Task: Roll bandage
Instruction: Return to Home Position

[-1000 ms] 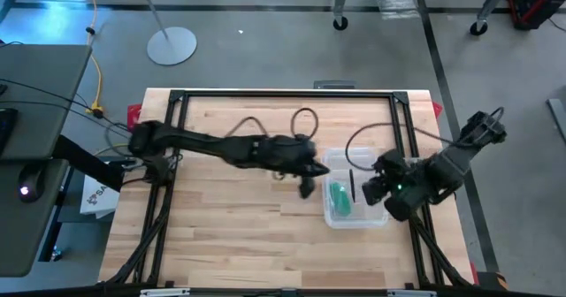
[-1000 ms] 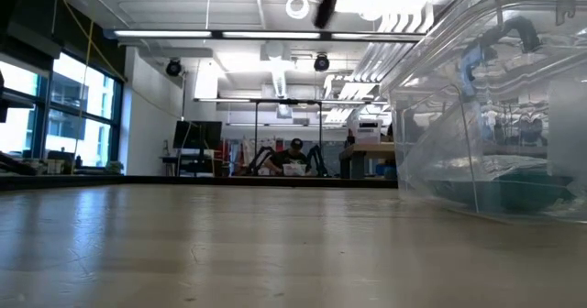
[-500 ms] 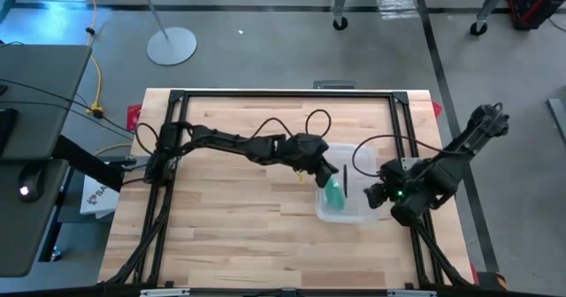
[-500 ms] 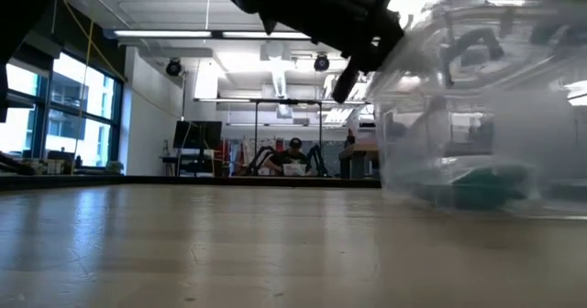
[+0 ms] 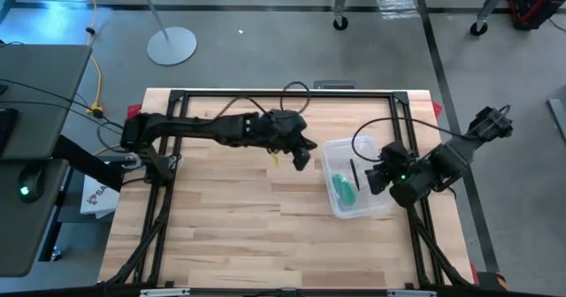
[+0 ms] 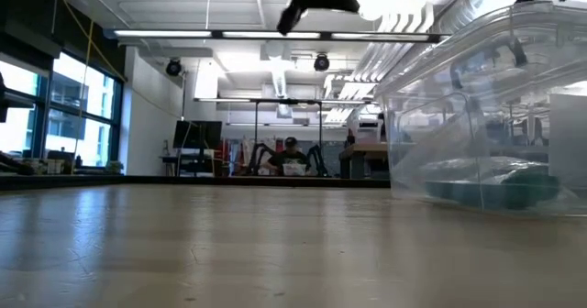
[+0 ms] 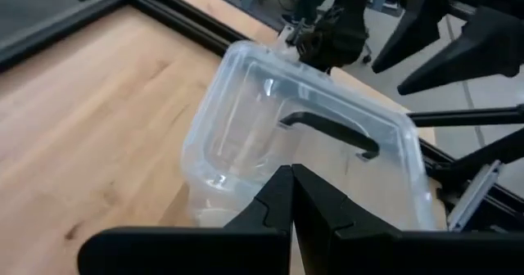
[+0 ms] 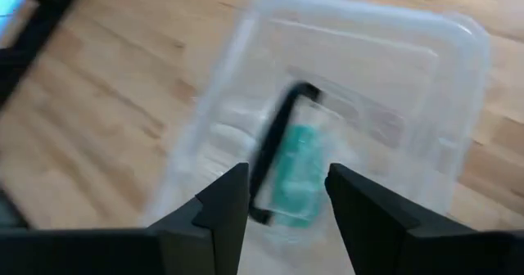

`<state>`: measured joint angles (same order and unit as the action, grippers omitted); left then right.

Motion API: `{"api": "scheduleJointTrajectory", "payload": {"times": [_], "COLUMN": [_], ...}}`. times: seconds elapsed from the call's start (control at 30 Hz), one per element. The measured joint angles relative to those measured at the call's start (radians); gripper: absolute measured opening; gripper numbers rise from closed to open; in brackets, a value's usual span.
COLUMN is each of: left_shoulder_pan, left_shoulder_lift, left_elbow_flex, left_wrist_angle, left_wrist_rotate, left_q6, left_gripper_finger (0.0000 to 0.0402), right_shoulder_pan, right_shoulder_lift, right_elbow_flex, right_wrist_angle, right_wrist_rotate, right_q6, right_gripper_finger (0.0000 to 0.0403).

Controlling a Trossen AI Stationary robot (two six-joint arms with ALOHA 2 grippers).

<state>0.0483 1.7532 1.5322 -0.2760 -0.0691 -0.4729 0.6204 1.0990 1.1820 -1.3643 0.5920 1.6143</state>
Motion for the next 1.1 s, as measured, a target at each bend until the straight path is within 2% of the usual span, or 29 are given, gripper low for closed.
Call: {"api": "scheduleJointTrajectory", "payload": {"times": [0.13, 0.23, 0.33, 0.43, 0.53, 0.8, 0.87, 1.0, 1.1], "left_shoulder_pan": [-0.008, -0.017, -0.023, -0.024, -0.027, -0.05, -0.057, -0.072, -0.078], "left_shoulder_lift": [-0.061, -0.077, -0.081, -0.076, -0.073, -0.073, -0.073, -0.073, -0.073], "left_elbow_flex": [0.0, 0.0, 0.0, 0.0, 0.0, 0.0, 0.0, 0.0, 0.0], "left_wrist_angle": [-0.054, -0.076, -0.082, -0.088, -0.128, -0.242, -0.268, -0.292, -0.292], "left_wrist_rotate": [-0.008, -0.011, -0.019, -0.019, -0.02, -0.02, -0.02, -0.02, -0.02], "left_q6": [0.004, 0.006, 0.007, 0.022, 0.023, 0.071, 0.076, 0.09, 0.119], "left_gripper_finger": [0.0, 0.0, 0.0, 0.0, 0.0, 0.0, 0.0, 0.0, 0.0], "right_shoulder_pan": [-0.05, -0.113, -0.192, -0.257, -0.315, -0.364, -0.357, -0.351, -0.381], "right_shoulder_lift": [-0.001, 0.001, 0.008, 0.033, 0.051, 0.078, 0.07, 0.062, 0.107], "right_elbow_flex": [0.075, 0.1, 0.078, 0.038, 0.014, 0.013, 0.019, 0.03, 0.005], "right_wrist_angle": [0.117, 0.295, 0.409, 0.382, 0.325, 0.021, 0.057, 0.31, 0.314], "right_wrist_rotate": [-0.021, -0.145, -0.283, -0.305, -0.309, -0.318, -0.32, -0.381, -0.411], "right_q6": [-0.201, -0.416, -0.52, -0.533, -0.471, -0.243, -0.258, -0.445, -0.47], "right_gripper_finger": [0.0164, 0.0164, 0.0159, 0.0148, 0.0137, 0.0126, 0.0126, 0.0125, 0.0119]}}
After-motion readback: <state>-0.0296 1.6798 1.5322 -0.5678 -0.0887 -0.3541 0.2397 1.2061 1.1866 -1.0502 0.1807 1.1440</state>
